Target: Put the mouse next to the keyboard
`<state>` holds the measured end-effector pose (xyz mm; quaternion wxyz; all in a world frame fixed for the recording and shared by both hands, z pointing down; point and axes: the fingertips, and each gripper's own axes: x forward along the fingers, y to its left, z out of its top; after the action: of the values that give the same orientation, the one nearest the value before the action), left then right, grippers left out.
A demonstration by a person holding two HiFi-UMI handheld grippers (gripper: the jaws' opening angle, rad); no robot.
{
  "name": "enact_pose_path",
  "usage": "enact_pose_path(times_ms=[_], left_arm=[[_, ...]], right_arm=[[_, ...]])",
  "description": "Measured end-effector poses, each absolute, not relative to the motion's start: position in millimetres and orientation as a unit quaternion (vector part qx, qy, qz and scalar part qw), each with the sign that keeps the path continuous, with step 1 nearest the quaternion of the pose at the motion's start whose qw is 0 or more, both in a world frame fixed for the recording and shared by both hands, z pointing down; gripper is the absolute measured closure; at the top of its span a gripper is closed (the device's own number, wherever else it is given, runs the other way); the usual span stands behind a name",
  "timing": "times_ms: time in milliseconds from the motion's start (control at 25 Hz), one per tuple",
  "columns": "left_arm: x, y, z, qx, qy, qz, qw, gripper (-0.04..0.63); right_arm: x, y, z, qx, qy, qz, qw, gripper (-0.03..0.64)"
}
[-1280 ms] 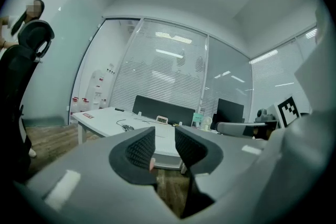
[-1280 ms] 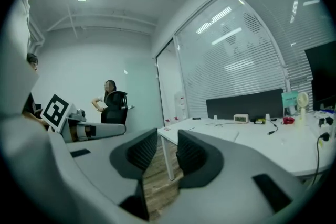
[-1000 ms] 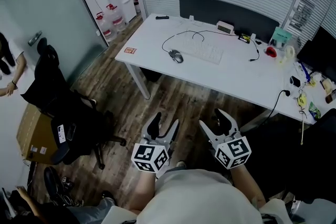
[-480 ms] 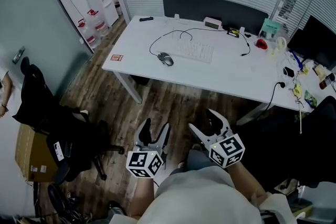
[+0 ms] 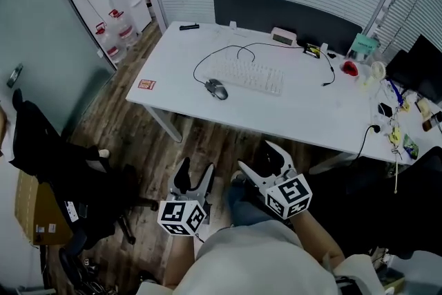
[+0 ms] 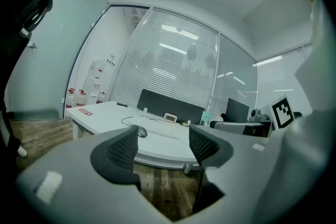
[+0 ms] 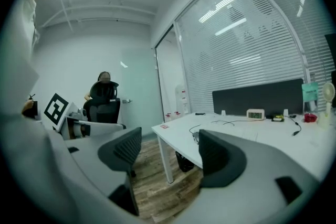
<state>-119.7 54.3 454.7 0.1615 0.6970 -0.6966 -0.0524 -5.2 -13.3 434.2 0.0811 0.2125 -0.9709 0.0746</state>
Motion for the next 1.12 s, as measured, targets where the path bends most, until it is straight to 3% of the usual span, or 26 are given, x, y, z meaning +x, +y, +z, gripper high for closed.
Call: enact_pose_path(times_ms=[560, 1120], left_arm=[[-228, -90, 447, 0.683, -0.709, -0.064, 0.165, 0.304], [-278, -152, 470, 0.656, -0.728, -0.06, 0.188, 0.304]], right_arm=[[-124, -176, 474, 0.201, -0.968, 0.06, 0.136, 0.285], [-207, -250, 596, 0.162, -0.948, 0.067, 0.267, 0.273]])
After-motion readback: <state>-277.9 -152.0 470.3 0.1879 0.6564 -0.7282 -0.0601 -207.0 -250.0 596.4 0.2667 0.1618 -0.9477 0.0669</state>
